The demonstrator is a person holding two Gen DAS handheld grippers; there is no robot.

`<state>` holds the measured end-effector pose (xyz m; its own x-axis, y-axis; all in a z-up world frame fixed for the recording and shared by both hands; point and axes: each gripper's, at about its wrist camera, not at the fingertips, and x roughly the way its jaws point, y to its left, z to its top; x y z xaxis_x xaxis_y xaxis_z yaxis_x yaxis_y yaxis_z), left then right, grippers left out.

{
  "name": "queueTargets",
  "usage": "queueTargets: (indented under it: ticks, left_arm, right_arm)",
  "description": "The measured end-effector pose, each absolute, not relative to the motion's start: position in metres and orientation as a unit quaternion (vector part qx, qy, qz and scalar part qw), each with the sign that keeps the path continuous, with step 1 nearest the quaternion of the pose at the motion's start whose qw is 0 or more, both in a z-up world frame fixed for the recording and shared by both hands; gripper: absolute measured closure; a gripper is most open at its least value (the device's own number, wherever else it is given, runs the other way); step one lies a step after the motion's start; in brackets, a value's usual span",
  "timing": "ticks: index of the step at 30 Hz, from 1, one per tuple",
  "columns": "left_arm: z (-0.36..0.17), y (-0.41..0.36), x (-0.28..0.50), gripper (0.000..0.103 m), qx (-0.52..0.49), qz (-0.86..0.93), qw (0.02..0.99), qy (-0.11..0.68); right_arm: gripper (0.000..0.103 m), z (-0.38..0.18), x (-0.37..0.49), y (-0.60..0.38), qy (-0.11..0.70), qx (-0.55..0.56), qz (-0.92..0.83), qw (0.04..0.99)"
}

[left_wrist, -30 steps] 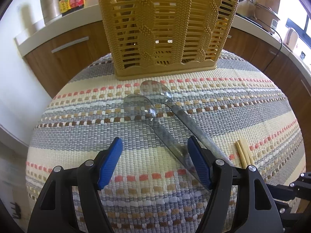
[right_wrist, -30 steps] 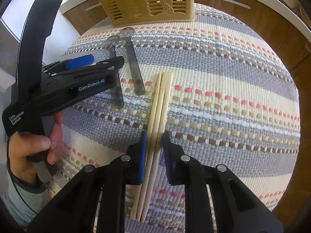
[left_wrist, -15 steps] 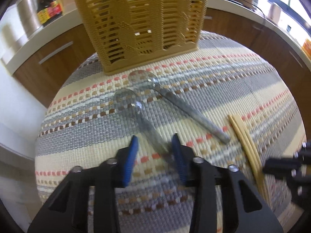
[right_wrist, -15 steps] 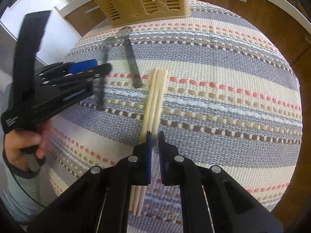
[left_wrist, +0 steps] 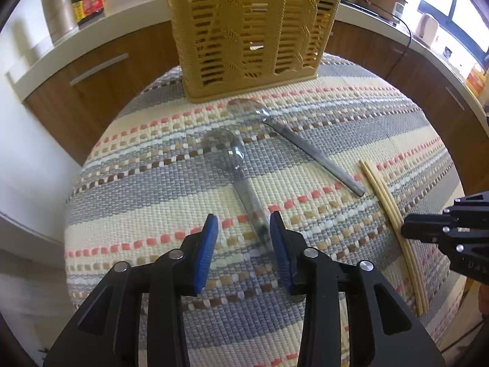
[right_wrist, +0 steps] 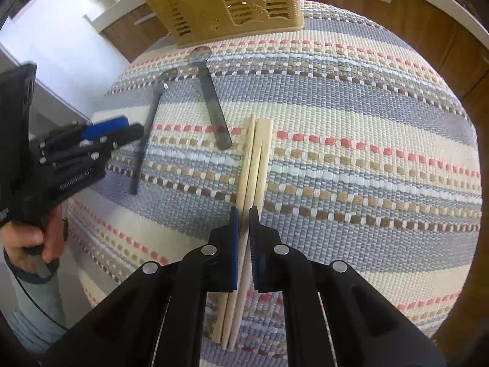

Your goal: Organize utensils

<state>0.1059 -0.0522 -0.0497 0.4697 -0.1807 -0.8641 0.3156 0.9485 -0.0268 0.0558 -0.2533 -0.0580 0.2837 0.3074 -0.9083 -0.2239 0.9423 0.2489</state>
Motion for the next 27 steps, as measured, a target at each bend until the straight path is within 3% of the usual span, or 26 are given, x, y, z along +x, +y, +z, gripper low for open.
queueTargets:
  ticks: [9, 13, 27]
  left_arm:
    - [-0.062, -0.062, 0.124, 0.062, 0.079, -0.141, 0.845, 0.510]
    - [-0.061, -0.063, 0.125, 0.061, 0.080, -0.140, 0.842, 0.514]
    - [-0.064, -0.074, 0.131, 0.058, 0.104, -0.143, 0.833, 0.525]
  right_arm:
    - [0.094, -0.055, 0.036, -0.248, 0.600, -0.005, 0.151, 0.785]
    - [0.094, -0.055, 0.044, -0.253, 0.630, 0.036, 0.157, 0.760]
    - [0.093, -0.074, 0.060, -0.231, 0.639, 0.015, 0.135, 0.757]
